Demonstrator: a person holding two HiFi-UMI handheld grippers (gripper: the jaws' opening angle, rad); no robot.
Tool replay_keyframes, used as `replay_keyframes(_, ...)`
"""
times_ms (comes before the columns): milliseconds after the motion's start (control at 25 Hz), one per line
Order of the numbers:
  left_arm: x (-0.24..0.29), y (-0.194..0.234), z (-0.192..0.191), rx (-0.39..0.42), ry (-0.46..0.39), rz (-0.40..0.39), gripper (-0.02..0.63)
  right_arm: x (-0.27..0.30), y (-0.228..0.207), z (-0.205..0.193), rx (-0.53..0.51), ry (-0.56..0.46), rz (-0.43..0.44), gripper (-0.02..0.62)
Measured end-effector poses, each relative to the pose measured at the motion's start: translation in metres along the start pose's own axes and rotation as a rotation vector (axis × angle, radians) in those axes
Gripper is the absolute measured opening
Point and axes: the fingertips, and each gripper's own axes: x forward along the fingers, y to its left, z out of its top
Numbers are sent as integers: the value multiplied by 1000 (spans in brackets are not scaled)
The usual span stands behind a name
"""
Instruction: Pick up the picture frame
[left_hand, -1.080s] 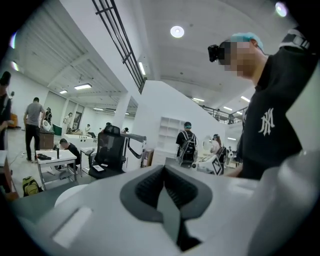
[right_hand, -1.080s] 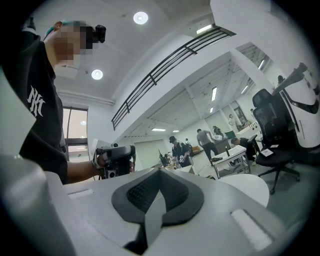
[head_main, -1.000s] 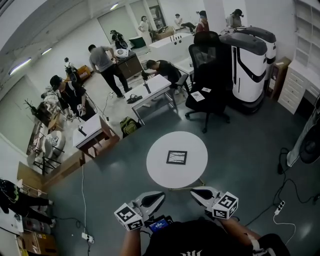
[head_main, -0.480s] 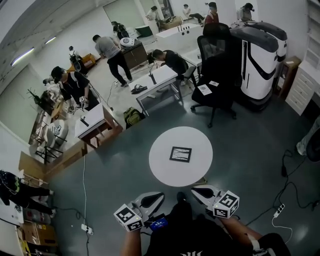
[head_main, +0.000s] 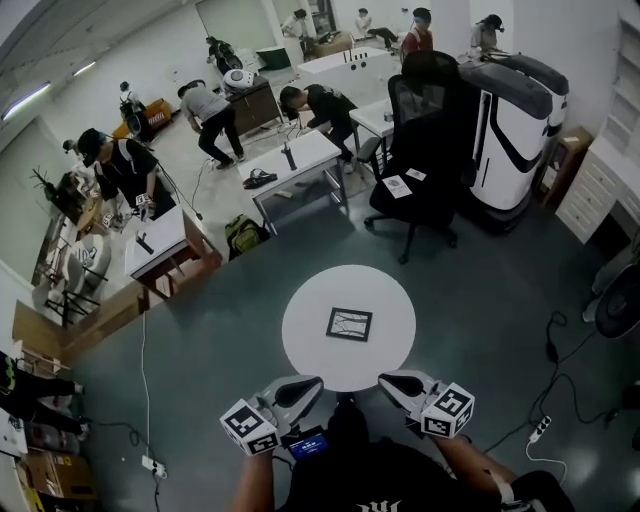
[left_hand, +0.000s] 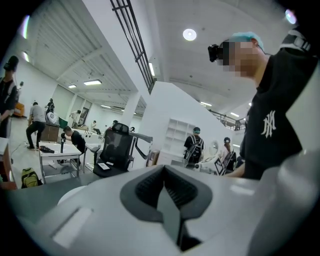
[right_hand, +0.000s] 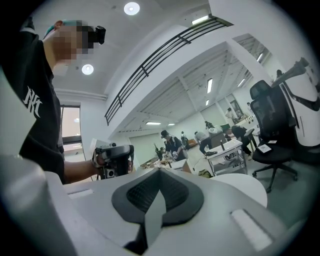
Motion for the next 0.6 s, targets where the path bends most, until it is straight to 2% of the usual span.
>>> replay_keyframes(280,10,85,26,-18,-29,-13,3,60,-35,27,-1,10,-36,0)
replay_keyframes(480,12,149,41,-19,-10,-31,3,105,-66,44,37,19,-84,0)
replay_keyframes(600,16,193,48,-46,-6,-35,3,134,-85,52,57,31,-111,0)
